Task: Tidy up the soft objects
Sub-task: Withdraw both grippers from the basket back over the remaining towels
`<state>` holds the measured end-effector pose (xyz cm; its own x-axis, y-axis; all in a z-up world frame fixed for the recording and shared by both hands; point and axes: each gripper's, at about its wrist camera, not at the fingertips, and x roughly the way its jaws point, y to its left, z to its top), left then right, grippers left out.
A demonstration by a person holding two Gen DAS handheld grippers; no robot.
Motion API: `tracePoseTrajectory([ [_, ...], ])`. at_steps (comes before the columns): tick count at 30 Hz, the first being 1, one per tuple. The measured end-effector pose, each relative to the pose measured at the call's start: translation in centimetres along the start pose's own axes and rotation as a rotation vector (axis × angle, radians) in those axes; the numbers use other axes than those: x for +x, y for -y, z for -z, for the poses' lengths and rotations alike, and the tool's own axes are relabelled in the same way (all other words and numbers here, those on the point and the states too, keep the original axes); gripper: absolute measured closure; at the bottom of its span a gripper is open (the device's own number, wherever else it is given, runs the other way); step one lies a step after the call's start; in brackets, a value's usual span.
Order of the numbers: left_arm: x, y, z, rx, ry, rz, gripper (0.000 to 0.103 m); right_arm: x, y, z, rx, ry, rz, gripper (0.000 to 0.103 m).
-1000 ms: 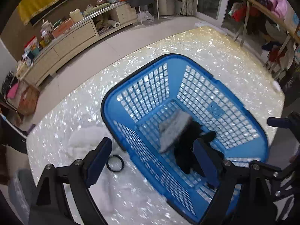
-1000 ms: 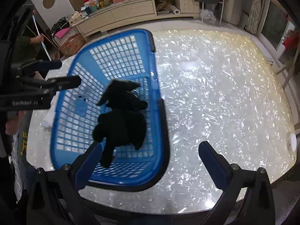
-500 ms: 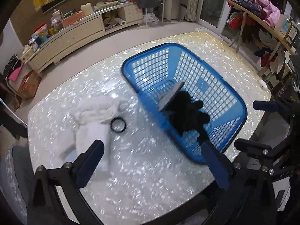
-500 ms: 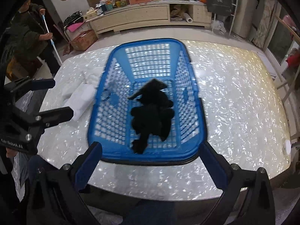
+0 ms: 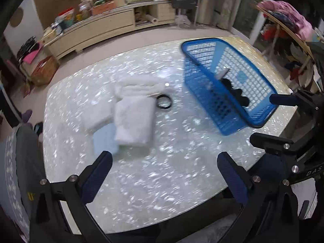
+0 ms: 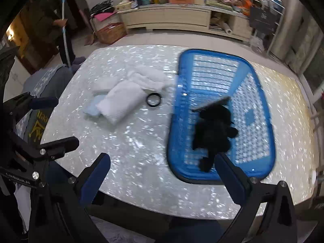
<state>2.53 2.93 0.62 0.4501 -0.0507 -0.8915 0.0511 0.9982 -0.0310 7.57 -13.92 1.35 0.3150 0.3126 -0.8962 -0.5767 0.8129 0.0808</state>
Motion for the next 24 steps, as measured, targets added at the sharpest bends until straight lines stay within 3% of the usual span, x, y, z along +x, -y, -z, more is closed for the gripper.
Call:
tracePoseTrajectory([
  [17,1.2,-10.2,4.7,-0.15,-0.022,-0.021,0.0,6.5,-10.0,-3.9,-0.149,-0.044,-0.046,0.001],
  [20,1.8,-11.9,5.3,-0.177,-0.031,-0.021,0.0,8.0,-10.9,-4.5,-0.16,-0.063,-0.052,0.007],
  [24,2.8,-13.4,5.7,-0.194,-0.044,-0.036,0.0,10.0,-12.2,-5.1,-0.176,-0.088,-0.069,0.008],
])
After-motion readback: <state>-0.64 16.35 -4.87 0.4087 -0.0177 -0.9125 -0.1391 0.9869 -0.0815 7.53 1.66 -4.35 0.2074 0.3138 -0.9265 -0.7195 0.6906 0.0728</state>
